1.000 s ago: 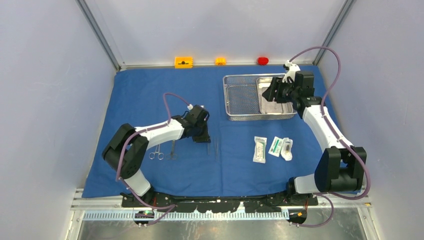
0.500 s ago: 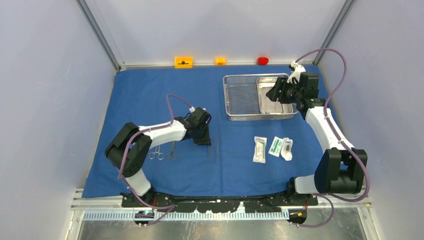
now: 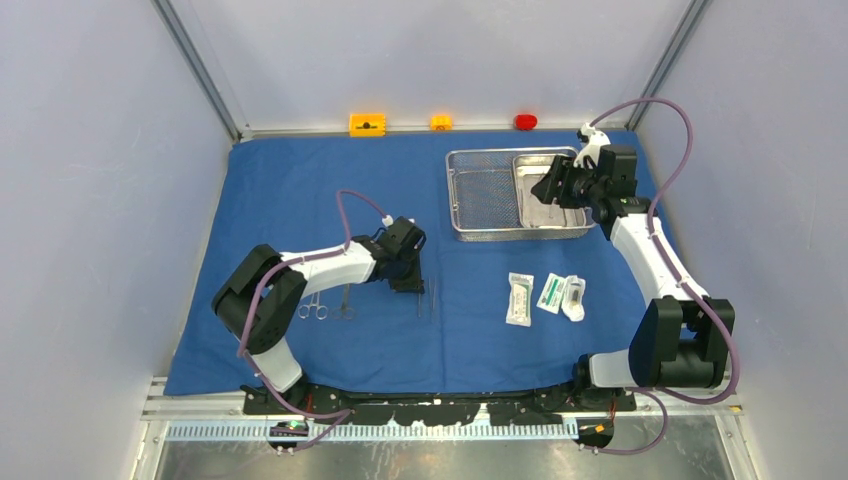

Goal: Open and lay out the surgical kit
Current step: Place the medical item in the surgical kit.

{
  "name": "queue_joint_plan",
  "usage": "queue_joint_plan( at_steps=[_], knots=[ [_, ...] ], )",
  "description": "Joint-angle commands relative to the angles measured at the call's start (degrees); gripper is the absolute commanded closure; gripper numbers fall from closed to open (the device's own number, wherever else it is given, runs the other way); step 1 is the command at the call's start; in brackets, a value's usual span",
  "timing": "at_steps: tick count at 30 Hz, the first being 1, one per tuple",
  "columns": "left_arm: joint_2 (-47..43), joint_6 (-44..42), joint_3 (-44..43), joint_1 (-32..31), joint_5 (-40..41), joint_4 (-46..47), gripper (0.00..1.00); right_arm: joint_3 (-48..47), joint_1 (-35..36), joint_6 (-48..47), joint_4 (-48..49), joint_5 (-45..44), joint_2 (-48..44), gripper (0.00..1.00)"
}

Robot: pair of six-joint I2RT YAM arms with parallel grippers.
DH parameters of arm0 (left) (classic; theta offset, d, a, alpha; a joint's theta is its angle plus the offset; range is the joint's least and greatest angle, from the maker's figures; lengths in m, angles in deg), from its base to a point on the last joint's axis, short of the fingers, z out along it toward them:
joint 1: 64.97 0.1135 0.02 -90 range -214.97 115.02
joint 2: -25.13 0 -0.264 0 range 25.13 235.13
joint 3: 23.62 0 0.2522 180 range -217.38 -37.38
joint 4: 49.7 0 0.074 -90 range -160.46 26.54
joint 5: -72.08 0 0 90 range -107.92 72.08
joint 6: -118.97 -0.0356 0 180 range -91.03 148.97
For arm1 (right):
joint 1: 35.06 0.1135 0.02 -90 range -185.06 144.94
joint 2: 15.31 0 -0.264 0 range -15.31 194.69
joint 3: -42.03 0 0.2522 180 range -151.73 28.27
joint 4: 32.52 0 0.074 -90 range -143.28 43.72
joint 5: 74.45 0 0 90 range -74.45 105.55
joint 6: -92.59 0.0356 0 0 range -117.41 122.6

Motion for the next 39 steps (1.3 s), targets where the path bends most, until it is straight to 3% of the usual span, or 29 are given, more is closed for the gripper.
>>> queue_joint_plan(
  at_steps=[1, 17, 39],
  knots=[
    [0.8, -0.1, -1.0, -0.5, 1.2, 1.2, 0.95, 0.1, -0.4, 0.4, 2.9, 0.6, -2.3, 0.40],
    [0.9, 0.8, -0.3, -0.8, 1.2, 1.3, 0.82, 0.2, -0.5, 0.4, 2.8, 0.5, -2.5, 0.40],
    [-0.1, 1.2, -0.3, -0.6, 1.3, 0.9, 0.79, 0.4, -0.8, 0.4, 2.8, 0.3, -2.7, 0.41]
  ],
)
